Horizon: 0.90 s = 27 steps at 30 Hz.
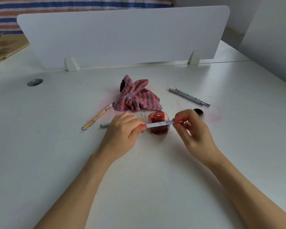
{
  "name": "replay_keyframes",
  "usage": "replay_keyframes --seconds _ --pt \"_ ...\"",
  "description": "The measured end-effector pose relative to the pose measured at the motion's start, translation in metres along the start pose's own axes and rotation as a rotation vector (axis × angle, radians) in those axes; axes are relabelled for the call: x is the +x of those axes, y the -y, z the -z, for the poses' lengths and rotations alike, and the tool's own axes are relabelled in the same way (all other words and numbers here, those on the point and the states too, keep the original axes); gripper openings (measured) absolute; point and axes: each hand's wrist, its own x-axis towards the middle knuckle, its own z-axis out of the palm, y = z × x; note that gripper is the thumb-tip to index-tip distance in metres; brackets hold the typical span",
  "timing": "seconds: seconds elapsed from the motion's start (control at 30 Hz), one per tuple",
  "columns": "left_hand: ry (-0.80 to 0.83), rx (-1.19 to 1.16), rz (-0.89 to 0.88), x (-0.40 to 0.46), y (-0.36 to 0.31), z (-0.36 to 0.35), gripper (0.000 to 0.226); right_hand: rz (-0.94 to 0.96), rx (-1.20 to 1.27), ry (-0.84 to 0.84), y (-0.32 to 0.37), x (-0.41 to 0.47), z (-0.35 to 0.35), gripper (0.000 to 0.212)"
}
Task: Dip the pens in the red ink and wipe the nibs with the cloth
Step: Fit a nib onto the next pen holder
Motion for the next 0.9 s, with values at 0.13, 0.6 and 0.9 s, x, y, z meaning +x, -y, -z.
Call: replay_keyframes --seconds 0.13,0.6,0.9 --pt "0.020 0.025 -0.016 -0.0001 -0.0017 0.0010 0.040 -0.128 0.084 0.002 -0.0028 0.0000 -0.0026 0.016" --pt "0.059 0.059 -0.025 -0.0003 -0.0046 -0.0026 0.029 -0.270 0.046 -0.038 -0.0063 0.0010 -0.0075 0.032" --pt "0.052 0.062 -0.017 -0.0008 -0.0027 -0.0031 0.029 -0.303 0.051 -0.103 -0.0029 0.0033 -0.0061 0.031"
